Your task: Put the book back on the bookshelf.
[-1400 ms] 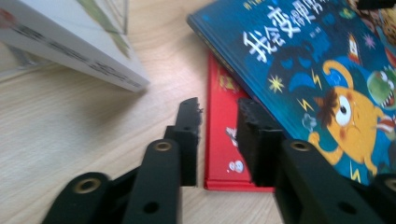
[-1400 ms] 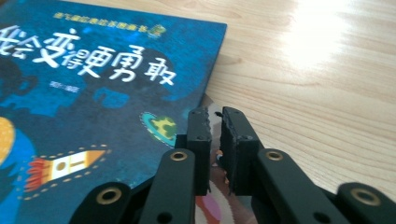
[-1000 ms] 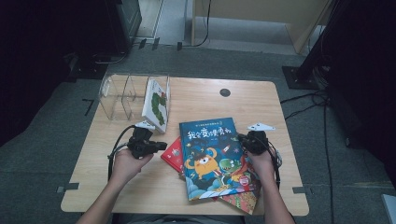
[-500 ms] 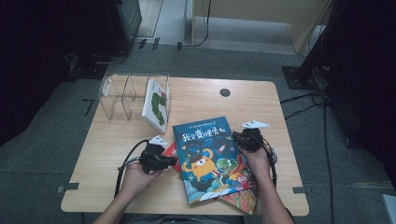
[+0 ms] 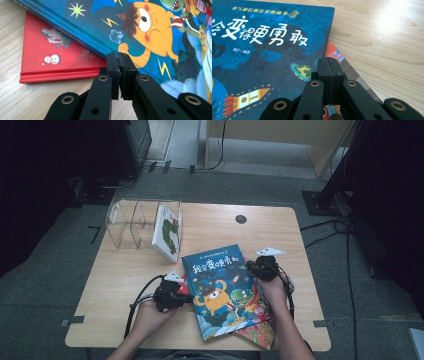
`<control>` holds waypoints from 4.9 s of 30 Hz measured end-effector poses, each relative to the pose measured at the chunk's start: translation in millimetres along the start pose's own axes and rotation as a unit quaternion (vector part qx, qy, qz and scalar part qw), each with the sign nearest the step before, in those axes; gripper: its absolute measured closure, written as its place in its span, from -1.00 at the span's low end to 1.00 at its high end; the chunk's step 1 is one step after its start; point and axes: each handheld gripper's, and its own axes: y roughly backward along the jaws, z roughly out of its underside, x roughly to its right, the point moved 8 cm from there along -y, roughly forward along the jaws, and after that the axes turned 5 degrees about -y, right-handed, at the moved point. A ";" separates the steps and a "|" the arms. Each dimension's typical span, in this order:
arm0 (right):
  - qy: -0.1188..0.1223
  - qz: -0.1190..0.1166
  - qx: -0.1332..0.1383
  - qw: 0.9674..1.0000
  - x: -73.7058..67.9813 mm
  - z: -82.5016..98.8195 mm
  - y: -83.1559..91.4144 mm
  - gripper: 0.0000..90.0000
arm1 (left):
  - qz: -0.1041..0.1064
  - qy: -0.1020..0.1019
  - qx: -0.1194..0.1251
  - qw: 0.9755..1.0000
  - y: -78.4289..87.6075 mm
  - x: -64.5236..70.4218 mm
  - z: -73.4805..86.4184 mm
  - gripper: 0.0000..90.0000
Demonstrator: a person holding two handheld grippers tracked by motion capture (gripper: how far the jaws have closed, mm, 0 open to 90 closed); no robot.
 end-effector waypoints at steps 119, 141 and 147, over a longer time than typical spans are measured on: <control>-0.065 -0.009 0.001 0.998 18.1 98.9 108.3 1.00 | -0.017 0.046 -0.008 0.999 15.7 -101.7 -24.4 1.00; -0.051 -0.006 -0.003 0.999 33.8 62.2 71.5 1.00 | -0.018 0.061 0.001 0.998 28.9 -85.4 -3.3 0.93; -0.042 -0.009 0.000 0.999 39.6 51.1 61.0 1.00 | -0.010 0.061 -0.004 0.998 29.8 -73.3 3.8 0.93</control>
